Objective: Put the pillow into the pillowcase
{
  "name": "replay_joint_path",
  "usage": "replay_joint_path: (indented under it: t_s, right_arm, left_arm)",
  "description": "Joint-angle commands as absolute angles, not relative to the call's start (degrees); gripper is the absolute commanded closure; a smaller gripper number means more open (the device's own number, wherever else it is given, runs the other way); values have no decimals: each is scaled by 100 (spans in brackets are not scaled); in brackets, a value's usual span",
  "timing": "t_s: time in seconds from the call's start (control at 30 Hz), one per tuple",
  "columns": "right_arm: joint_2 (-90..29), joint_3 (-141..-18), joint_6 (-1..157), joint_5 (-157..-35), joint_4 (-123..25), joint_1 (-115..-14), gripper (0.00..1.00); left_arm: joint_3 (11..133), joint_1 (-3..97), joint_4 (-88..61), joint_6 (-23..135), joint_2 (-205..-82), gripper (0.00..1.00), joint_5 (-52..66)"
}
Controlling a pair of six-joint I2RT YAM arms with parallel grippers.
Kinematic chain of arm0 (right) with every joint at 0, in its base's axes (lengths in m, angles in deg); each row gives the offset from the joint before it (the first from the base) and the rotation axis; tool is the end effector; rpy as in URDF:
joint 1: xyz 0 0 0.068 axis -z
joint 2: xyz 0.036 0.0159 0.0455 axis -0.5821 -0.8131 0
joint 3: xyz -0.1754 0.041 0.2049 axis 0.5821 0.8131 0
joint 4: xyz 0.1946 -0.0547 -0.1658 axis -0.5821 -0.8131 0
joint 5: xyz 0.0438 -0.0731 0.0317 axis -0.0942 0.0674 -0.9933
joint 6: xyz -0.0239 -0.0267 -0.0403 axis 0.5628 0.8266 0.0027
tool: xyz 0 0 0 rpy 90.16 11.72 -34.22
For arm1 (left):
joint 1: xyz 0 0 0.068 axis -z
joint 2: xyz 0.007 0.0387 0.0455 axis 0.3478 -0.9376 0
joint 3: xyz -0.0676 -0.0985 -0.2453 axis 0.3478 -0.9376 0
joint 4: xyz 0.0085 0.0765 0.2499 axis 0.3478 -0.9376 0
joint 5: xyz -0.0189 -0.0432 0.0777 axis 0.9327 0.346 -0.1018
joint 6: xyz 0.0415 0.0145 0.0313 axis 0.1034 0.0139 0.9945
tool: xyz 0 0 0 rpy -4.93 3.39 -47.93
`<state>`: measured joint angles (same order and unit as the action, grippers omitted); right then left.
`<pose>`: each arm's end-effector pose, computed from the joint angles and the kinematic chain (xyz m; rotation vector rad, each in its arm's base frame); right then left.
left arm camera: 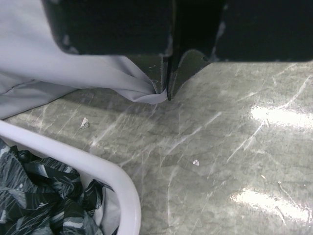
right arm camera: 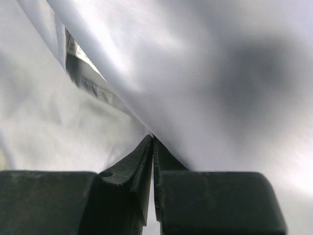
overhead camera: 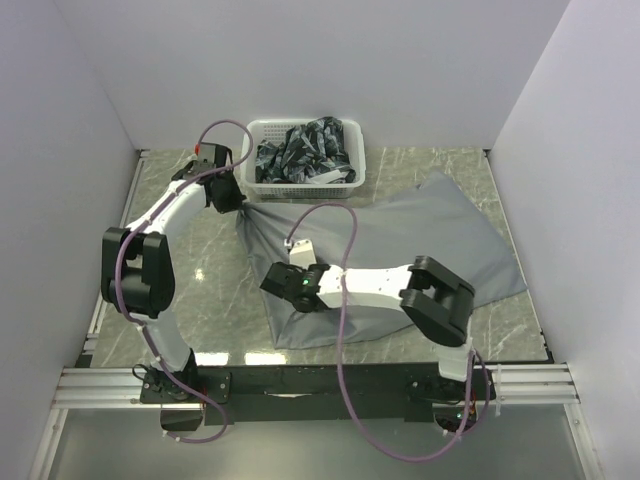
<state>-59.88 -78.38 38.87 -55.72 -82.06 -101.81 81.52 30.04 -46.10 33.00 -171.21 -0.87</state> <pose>0.1718 0.3415 0.1657 -0.3079 2.4628 -0.0491 0.3913 -0.0673 0.2517 -0.5467 2.4435 -0.3408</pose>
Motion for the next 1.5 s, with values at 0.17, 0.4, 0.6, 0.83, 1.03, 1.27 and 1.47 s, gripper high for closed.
replay_joint_path:
  t_s: [0.17, 0.4, 0.6, 0.83, 1.03, 1.27, 1.47]
  right_arm:
    - [-4728, -7199, 3773, -5612, -8038, -10581, 100]
    - [-4420, -7708, 3721, -5622, -8423, -11512, 100]
    - [-4683, -8025, 3992, -6253, -7952, -11839, 100]
    - [-5658, -9245, 4458, -6808, -7906, -11611, 90]
    - [-5616, -9468, 4600, -6246, -8521, -11593, 43]
    - [-4798, -8114, 4301, -6350, -7873, -12005, 49]
    - [-5544, -7999, 4371, -6746, -7354, -11813, 57]
  left_arm:
    - [8484, 2844, -4559, 3432, -17201, 99, -114]
    - [8581, 2721, -4586, 3406, -17306, 99, -35]
    - [8598, 2510, -4524, 3283, -17386, 99, 334]
    - [8827, 2395, -4594, 3326, -17596, 99, 457]
    - [8950, 2387, -4612, 3326, -17746, 99, 493]
    - [9090, 2369, -4665, 3326, -17878, 99, 431]
    - [9205, 2369, -4700, 3318, -17931, 99, 466]
